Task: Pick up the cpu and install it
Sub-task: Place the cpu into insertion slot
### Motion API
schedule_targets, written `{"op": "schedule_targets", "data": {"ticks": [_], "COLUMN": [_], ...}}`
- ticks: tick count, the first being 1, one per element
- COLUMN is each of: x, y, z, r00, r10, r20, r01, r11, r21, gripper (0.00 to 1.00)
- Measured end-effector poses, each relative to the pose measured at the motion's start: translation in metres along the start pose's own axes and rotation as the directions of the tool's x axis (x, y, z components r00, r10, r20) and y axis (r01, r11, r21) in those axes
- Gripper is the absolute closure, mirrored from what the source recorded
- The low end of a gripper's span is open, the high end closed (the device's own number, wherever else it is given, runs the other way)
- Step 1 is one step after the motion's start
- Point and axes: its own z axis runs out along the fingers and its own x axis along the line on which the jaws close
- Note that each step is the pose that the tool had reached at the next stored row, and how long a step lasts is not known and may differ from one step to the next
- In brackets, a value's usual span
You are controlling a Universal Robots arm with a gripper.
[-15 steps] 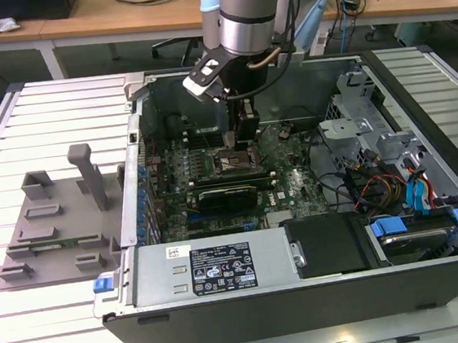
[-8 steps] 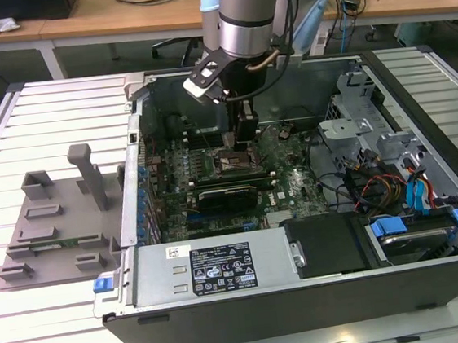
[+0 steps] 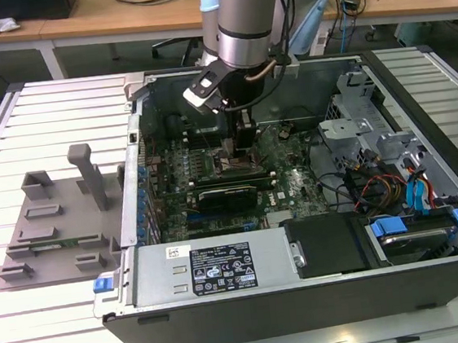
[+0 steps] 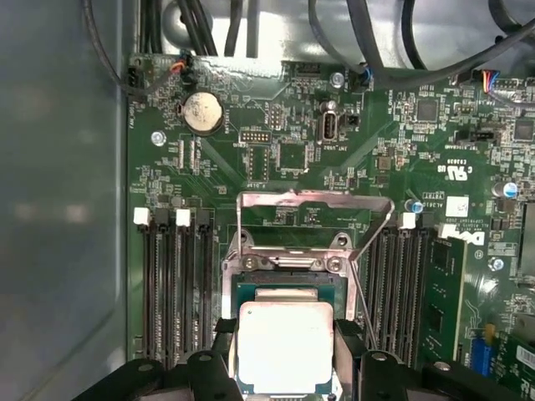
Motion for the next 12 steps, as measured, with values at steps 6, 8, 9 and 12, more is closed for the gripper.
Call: {"op": "schedule_targets", "data": {"ticks": [6, 8, 9, 12], "x": [-0.0024, -0.0037, -0.0042, -0.0051], "y": [-0.0026, -0.0035, -0.0034, -0.0033], "z": [0.0155, 0.0188, 0.0201, 0.0228], "r00": [1.0, 1.0, 1.0, 1.0], "r10": [0.0, 0.001, 0.004, 0.005], "r20": [0.0, -0.0002, -0.0003, -0.0004], "r01": [0.0, -0.001, -0.004, -0.005], "r11": [1.0, 1.0, 1.0, 1.0], "r21": [0.0, -0.0001, 0.0002, 0.0002], "gripper": [0.45, 0.45, 0.45, 0.45]}}
